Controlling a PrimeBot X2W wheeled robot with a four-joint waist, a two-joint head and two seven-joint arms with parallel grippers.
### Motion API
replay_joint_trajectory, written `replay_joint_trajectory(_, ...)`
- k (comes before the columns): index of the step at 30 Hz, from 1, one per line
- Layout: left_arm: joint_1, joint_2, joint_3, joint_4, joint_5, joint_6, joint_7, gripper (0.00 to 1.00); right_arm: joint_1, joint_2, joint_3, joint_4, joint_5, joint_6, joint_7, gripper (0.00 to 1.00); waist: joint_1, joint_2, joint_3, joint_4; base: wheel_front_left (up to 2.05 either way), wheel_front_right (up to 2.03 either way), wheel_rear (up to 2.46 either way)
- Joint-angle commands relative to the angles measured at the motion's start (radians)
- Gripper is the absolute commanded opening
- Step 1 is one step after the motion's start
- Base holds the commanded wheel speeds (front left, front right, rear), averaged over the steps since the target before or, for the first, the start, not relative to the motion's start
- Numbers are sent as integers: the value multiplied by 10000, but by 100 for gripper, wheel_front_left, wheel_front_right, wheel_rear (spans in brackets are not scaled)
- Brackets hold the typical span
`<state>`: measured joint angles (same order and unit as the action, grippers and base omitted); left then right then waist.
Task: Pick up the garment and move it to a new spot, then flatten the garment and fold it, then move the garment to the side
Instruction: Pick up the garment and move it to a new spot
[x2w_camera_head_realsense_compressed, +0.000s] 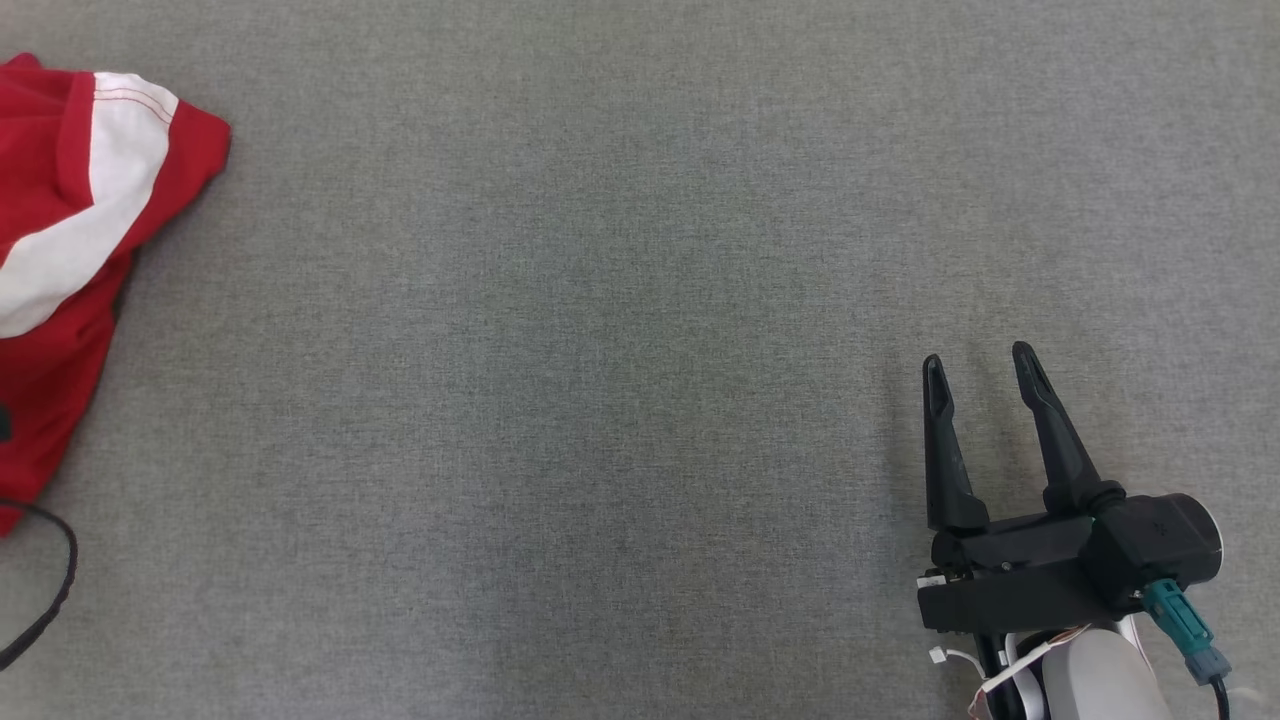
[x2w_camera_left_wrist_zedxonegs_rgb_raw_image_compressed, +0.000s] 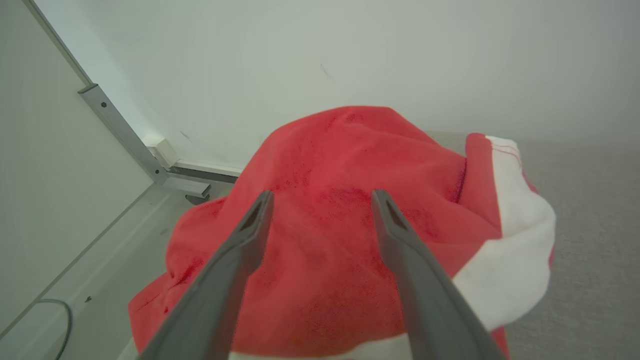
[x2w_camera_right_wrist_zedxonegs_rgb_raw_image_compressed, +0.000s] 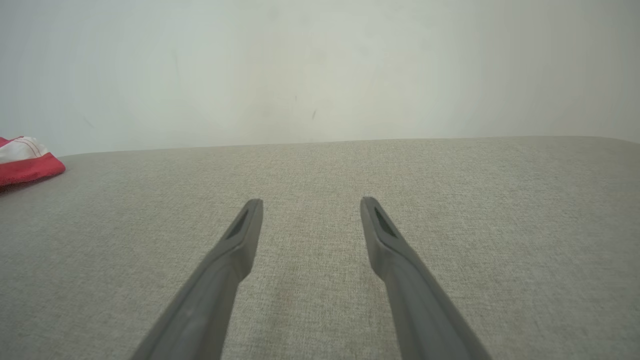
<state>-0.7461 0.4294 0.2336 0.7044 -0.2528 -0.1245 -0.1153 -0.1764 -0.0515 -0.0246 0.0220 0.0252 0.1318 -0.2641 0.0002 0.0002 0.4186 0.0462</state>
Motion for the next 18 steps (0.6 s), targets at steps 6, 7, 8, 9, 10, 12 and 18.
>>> replay_joint_trajectory(6, -332, 313, -358, 1309, -319, -48, 1300, 100, -78, 21, 119, 17, 156, -21, -7, 100, -2, -2, -32, -193, 0, 0, 0)
replay_joint_trajectory(7, -337, 359, -467, 1482, -288, -45, 1478, 100, -86, 21, 124, 30, 167, -21, -7, 100, -2, -2, -38, -218, 0, 0, 0)
replay_joint_trajectory(8, -366, 378, -500, 1596, -351, -48, 1542, 100, -95, 21, 142, 43, 165, -21, -7, 100, -2, -2, -47, -240, 0, 0, 0)
replay_joint_trajectory(9, -401, 398, -483, 1693, -456, -50, 1552, 100, -98, 21, 151, 51, 177, -21, -7, 100, -2, -2, -57, -260, 0, 0, 0)
replay_joint_trajectory(10, -396, 434, -541, 1783, -466, -53, 1567, 100, -97, 22, 172, 55, 178, -21, -7, 100, -2, -2, -70, -285, 0, 0, 0)
replay_joint_trajectory(12, -396, 468, -562, 1876, -497, -53, 1532, 100, -86, 22, 175, 61, 194, -21, -7, 100, -2, -2, -87, -305, 0, 0, 0)
replay_joint_trajectory(18, -492, 568, -741, 2220, -452, -46, 802, 0, -40, 22, 119, 122, 271, -21, -7, 100, -2, -2, -280, -290, 0, 0, 0)
